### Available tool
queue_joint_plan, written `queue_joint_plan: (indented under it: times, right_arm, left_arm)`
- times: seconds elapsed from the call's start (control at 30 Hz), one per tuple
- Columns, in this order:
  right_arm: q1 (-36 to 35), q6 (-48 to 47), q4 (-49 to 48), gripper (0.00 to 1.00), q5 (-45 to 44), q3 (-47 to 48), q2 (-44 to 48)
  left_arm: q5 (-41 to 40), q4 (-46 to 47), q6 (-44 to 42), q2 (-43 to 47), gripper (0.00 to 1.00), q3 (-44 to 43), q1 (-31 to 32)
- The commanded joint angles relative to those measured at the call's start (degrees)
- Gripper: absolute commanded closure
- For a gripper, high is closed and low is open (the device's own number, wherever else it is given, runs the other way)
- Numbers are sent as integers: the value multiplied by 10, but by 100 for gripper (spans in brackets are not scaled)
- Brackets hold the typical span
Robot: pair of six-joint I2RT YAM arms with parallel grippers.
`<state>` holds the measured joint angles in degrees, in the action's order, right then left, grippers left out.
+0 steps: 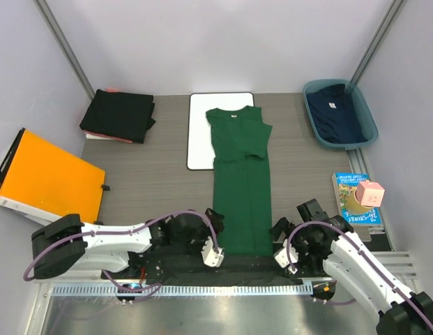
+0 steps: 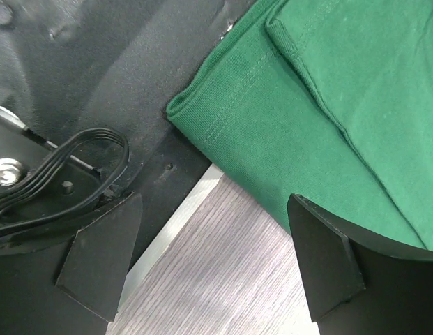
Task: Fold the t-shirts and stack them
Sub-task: Grab the bottom of the folded rectangular tshirt with both arms
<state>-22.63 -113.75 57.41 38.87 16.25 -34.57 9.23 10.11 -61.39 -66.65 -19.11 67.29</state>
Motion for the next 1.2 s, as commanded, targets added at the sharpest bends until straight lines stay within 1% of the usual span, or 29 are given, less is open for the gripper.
queue_joint_plan:
  times: [0.0,0.03,0.1,0.13,0.2,0.27,0.33,0.43,0.47,0.57,0.7,0.8,0.97,1.03,1.17]
  right_arm:
    - [-1,-47,-2,9,17,-11,-18]
    - [0,-47,-1,9,17,-10,-18]
    - [0,-49,2,9,16,-9,-18]
    - [0,-50,0,9,16,-9,-19]
    - [0,-52,2,9,20,-10,-17]
    - [0,-59,3,9,23,-14,-16]
    - [-1,-67,6,9,23,-17,-14]
    - [0,-58,-5,10,26,-20,-9]
    - [0,-53,-12,11,26,-21,-7]
    - [-1,-48,-36,13,27,-25,-4]
    - [0,-41,-94,16,31,-35,-3]
    - [-1,-34,-128,16,36,-35,-9]
    - [-1,-61,-128,17,53,-22,-46]
    - [-1,-80,-135,19,59,-24,-59]
    - [-3,-99,-164,24,70,-25,-83]
  left_arm:
    - [9,-11,19,41,0,6,28]
    - [18,-57,17,81,0,4,28]
    - [49,-100,-1,121,0,3,28]
    - [56,-139,-12,150,0,6,29]
    - [64,-162,-30,173,0,17,29]
    - [68,-169,-36,178,0,24,31]
    - [70,-158,-30,166,0,29,37]
    - [54,-114,-23,118,0,29,45]
    - [51,-82,-23,94,0,31,47]
    - [40,-41,-30,52,0,34,48]
    - [29,9,-30,20,0,30,50]
    - [25,23,-30,10,0,30,51]
    - [32,32,-24,11,0,32,52]
    - [38,42,-20,5,0,33,52]
    - [39,62,-11,-10,4,33,55]
